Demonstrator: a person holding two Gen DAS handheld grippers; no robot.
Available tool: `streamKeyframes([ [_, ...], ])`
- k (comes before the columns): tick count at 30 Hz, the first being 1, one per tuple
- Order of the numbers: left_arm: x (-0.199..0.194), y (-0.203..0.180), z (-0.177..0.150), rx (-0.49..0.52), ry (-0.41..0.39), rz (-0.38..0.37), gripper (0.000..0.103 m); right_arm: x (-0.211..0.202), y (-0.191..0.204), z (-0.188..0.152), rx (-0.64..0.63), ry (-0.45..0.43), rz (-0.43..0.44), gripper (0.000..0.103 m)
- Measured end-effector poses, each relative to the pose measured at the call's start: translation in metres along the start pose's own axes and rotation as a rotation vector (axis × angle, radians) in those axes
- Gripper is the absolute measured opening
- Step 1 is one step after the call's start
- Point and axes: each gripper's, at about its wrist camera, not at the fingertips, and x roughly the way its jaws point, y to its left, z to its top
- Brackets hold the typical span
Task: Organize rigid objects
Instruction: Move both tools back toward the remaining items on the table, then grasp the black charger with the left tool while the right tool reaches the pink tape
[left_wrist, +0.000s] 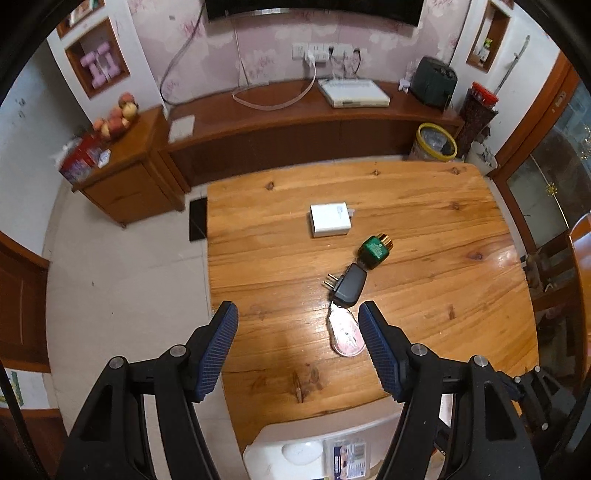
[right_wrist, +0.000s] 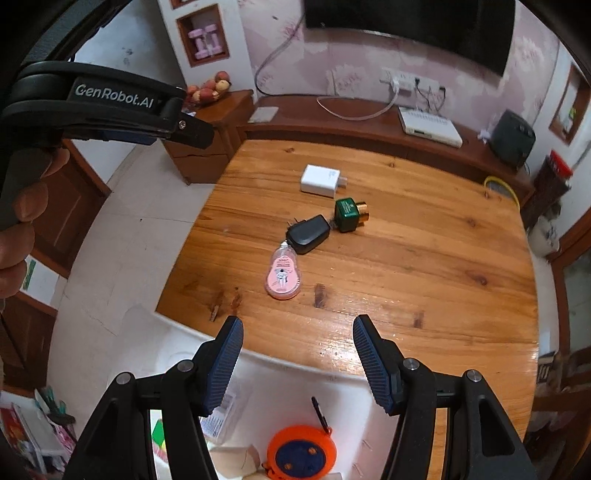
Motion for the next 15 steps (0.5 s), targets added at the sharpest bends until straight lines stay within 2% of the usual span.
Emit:
streamKeyframes([
  [3,0.024,-0.003,0.009,0.027,0.05,-0.018,0.071,0.017,-0.005,0.008,0.023,0.023,0.015,0.063],
  [11,0.096,-0.033,0.027,0.189,0.183,-0.039,0.071,0.065,-0.01,0.021,0.051,0.094,0.026,0.063],
  [15,0.127,-0.045,0.035,0.235,0.225,-0.028,0.071,0.074,-0.017,0.019,0.087,0.105,0.046,0.063],
])
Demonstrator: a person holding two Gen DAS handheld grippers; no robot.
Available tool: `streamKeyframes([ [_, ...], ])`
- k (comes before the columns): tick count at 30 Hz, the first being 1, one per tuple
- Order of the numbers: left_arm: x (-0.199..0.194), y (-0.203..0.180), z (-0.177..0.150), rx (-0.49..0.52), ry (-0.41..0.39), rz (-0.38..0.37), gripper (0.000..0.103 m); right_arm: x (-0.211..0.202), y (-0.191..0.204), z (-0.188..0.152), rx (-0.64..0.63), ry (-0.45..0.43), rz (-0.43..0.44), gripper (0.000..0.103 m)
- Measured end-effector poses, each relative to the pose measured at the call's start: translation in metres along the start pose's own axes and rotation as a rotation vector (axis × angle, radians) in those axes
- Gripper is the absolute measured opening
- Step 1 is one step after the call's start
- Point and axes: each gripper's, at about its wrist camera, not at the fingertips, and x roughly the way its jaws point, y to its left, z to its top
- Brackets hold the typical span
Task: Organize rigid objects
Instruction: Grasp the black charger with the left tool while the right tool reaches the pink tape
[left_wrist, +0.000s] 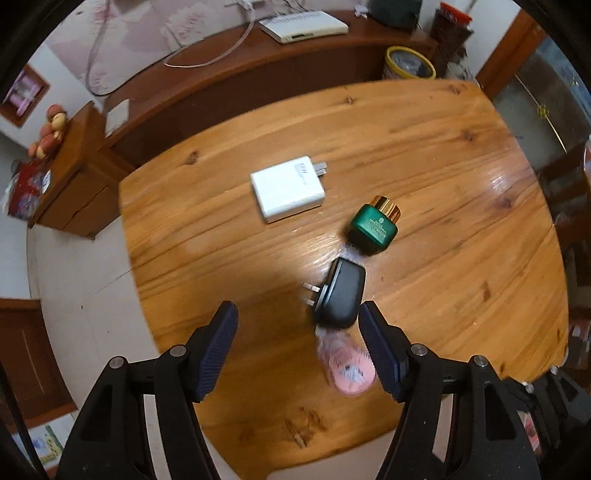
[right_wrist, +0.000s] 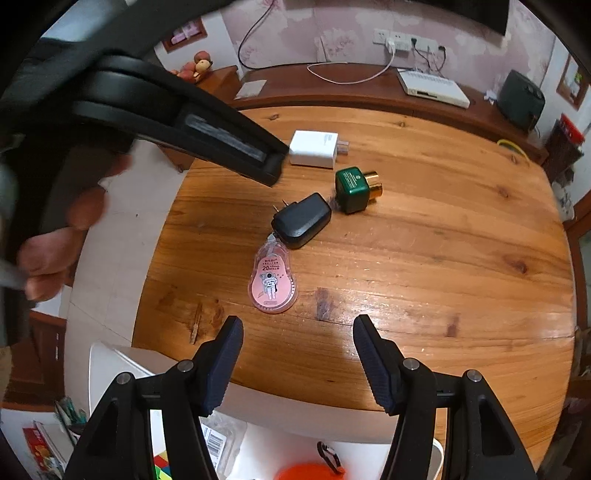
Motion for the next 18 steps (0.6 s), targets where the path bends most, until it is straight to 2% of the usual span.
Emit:
streamKeyframes([
  [8,0.045,-0.021,0.019,0.095,0.091,0.043,0.071,0.007,-0.019,0.001,0.072,0.011,0.014,0.063],
  [18,0.065,-0.04,0.018,0.156,0.155,0.029,0.072,0.018,-0.023,0.005,0.1,0.031,0.012,0.063],
])
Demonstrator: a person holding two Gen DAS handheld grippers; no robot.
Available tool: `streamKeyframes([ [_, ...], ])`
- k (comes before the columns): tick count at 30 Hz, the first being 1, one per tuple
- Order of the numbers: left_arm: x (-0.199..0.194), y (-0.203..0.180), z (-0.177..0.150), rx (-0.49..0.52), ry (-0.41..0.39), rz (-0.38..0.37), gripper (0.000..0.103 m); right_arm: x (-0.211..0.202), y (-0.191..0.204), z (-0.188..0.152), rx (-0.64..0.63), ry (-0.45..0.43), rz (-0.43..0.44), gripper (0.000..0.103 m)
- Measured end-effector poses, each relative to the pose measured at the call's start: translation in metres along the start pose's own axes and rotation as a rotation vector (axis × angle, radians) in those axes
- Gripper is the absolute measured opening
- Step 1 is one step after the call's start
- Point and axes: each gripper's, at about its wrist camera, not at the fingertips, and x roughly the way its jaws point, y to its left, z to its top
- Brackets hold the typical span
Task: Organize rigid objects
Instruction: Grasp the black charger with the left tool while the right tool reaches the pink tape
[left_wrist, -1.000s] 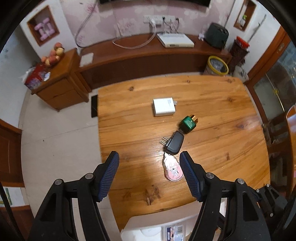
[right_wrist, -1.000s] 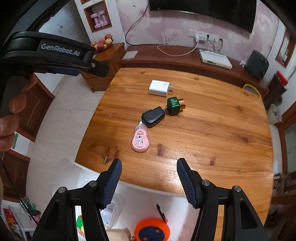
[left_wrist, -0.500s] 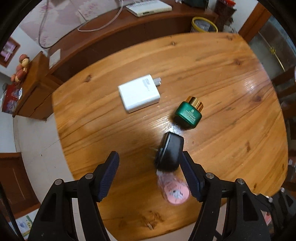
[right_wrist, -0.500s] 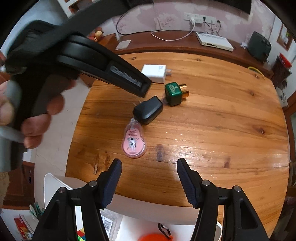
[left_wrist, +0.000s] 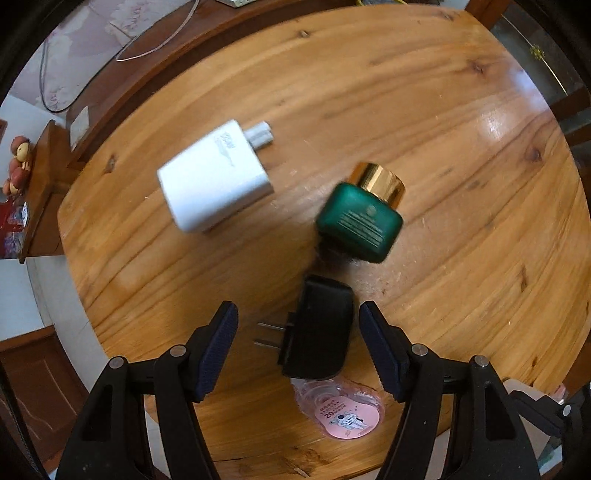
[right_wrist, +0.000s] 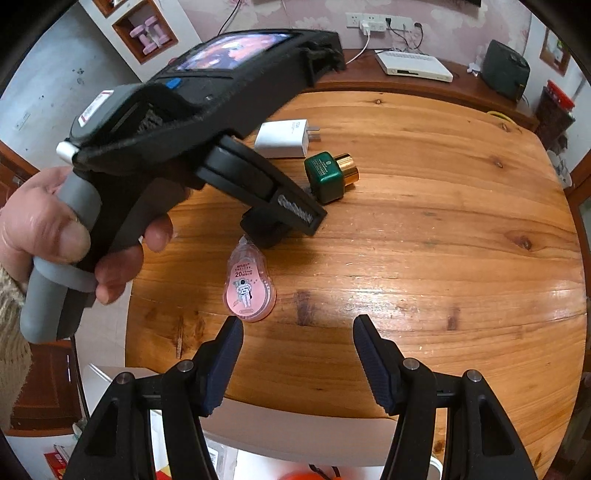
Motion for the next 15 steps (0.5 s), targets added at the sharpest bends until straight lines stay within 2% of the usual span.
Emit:
streamKeyframes([
  [4,0.005,-0.006,-0.002,0.018,0.002,0.016,0.071,0.004,0.004,0.003,-0.009,0.003,-0.008,0.063],
  [6,0.006,-0.006,-0.004,0.022,-0.006,0.015,0.06,0.006,0.005,0.005,-0.013,0.008,-0.017,0.063],
  [7,0.005,-0.005,-0.005,0.018,-0.012,0.001,0.058,0.007,0.006,0.005,-0.015,0.011,-0.019,0.063],
  [12,0.006,0.013,-0.014,-0.002,-0.041,0.007,0.058,0.017,0.011,0.009,-0.03,0.034,-0.027,0.063],
  [15,0.006,0.033,-0.019,-0.056,-0.049,-0.011,0.058,0.026,0.017,0.01,-0.05,0.06,-0.039,0.063],
])
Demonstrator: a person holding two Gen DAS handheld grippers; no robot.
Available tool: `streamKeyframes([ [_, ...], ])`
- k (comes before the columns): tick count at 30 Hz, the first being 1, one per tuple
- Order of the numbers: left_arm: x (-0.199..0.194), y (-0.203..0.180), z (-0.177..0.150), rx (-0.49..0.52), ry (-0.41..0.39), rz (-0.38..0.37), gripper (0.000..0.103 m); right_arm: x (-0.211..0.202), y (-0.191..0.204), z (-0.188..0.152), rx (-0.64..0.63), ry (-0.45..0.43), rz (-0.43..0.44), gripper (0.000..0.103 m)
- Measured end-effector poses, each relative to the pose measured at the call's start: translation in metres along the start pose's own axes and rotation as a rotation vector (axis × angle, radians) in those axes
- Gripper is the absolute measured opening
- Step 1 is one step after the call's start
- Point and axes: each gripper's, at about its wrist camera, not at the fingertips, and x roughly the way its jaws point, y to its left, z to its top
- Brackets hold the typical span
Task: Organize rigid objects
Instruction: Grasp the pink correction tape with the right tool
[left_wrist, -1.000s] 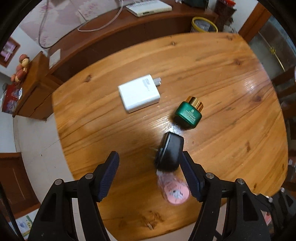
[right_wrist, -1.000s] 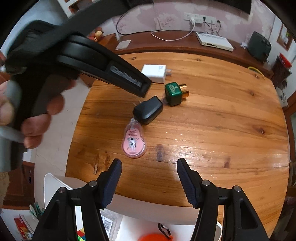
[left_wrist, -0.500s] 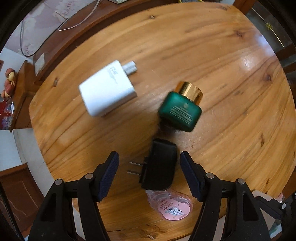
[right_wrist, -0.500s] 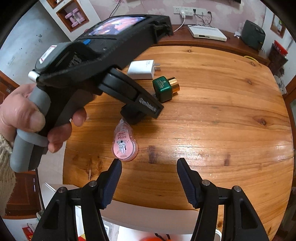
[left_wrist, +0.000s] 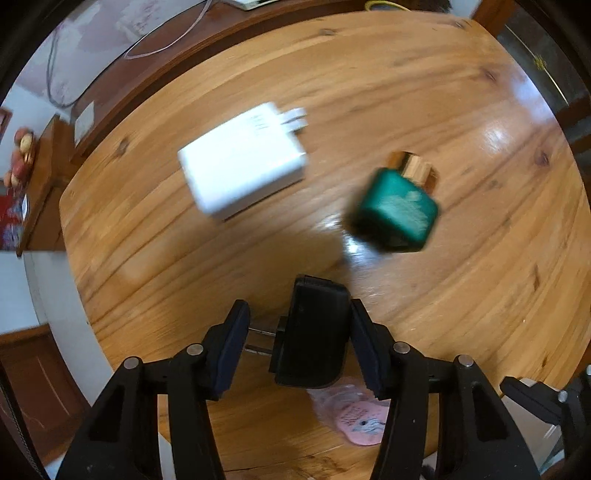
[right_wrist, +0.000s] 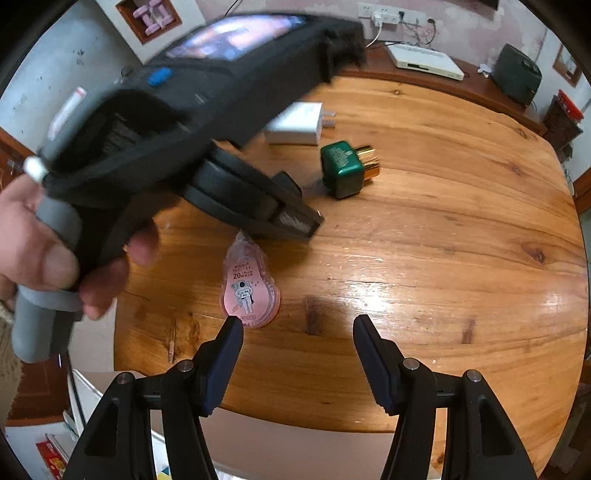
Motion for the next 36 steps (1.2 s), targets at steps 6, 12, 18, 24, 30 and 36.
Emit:
streamKeyframes([
  [6,-0.002,0.048,-0.015,-0.145,-0.008,-0.029,0.058,0.019,0.016,0.008,-0.048,0.038,-0.02,0.063],
  [12,-0.001,0.086,-0.026,-0.266,-0.009,-0.063,0.058,0.039,0.037,0.021,-0.125,0.074,-0.055,0.063],
  [18,0.0,0.102,-0.037,-0.332,-0.002,-0.093,0.058,0.058,0.05,0.034,-0.16,0.136,-0.072,0.063],
  [24,-0.002,0.109,-0.05,-0.362,-0.006,-0.11,0.058,0.077,0.064,0.042,-0.183,0.191,-0.117,0.063],
  [30,-0.01,0.113,-0.06,-0.383,-0.011,-0.118,0.058,0.078,0.075,0.042,-0.199,0.182,-0.126,0.051],
  [36,-0.031,0.109,-0.073,-0.386,-0.035,-0.122,0.058,0.071,0.072,0.036,-0.161,0.171,-0.116,0.051],
])
